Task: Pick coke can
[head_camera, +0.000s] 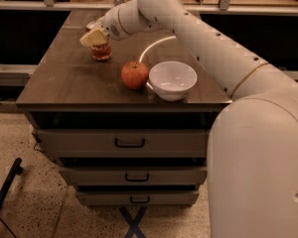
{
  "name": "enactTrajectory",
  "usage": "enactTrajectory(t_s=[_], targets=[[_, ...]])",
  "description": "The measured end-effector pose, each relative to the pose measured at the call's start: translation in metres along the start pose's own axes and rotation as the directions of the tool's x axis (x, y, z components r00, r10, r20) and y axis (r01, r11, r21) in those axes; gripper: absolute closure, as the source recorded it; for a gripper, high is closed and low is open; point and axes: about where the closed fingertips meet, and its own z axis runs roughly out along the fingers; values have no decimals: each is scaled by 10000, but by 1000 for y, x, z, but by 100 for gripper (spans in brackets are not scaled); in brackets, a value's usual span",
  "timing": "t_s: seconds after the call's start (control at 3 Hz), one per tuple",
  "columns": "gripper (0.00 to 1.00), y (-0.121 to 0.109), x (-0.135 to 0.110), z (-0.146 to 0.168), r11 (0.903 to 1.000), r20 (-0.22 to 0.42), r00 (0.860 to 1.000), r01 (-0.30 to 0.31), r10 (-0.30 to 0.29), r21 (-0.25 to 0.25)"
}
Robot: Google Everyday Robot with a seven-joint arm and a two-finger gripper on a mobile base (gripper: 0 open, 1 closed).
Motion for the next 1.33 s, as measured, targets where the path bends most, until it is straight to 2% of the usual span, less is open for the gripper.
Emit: enactTrajectory(t_s=[0.67,1.0,1.33], targets=[[87,5,-2,5,9979,-146,9999,-84,75,-646],[100,-3,-21,-23,9967,342,9994,69,-41,-806],[100,-10,-44,-59,9957,1074,9939,326,-232,-871]])
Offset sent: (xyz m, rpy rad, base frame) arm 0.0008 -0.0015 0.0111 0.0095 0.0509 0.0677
